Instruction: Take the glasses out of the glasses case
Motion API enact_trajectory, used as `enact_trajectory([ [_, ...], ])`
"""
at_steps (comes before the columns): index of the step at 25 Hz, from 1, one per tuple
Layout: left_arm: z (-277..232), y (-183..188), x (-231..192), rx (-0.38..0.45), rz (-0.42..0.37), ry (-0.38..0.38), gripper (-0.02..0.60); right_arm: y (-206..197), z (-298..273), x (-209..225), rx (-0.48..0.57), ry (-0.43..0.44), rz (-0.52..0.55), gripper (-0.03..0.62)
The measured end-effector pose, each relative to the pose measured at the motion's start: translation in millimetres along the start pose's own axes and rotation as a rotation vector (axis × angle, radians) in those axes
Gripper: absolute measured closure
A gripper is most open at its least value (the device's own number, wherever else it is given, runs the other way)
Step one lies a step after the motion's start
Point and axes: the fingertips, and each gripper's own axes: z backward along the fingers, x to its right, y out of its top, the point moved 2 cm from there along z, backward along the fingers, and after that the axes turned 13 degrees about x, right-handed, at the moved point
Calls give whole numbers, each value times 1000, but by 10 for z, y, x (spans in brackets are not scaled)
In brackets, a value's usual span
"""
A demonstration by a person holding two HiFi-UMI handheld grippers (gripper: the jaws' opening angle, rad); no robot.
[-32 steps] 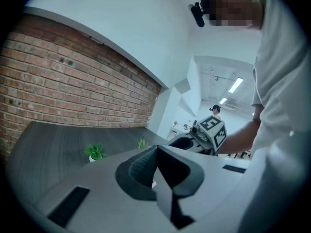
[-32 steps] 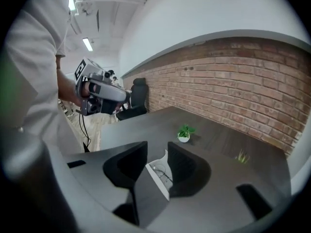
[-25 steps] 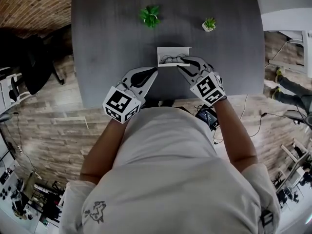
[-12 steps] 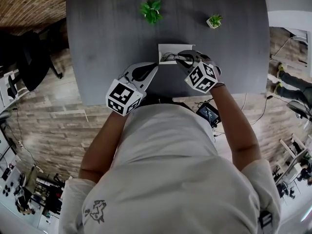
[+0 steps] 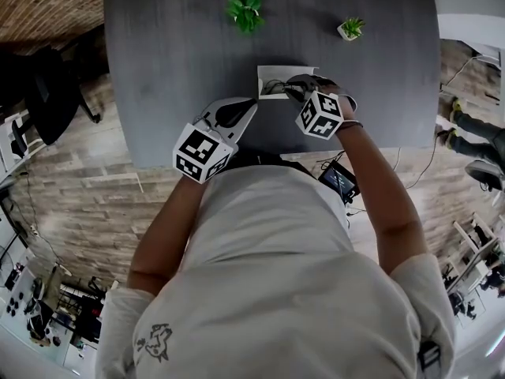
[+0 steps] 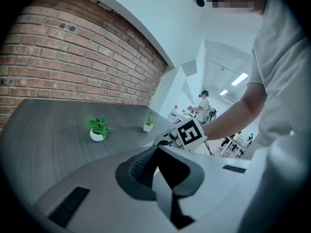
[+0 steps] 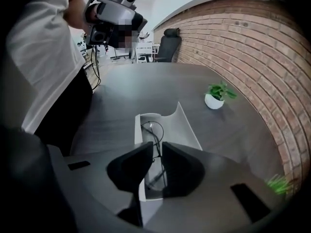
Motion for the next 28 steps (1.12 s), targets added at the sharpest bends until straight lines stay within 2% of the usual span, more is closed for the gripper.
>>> enact_trajectory([
  [10,43,-52,-50,-5,11,-5,571,-92,-132,-20,-32,33,24,531],
  [17,83,-66,-68,-10,17,5,571,-125,-146,-25,-50,35,58,566],
  [24,132,-99,-17,-10,15,12,571,-88,-110,-28,-49,6,97,580],
  [28,155,-114,60,-6,5,13,571,-42,-32,19,-32,-41,116,580],
])
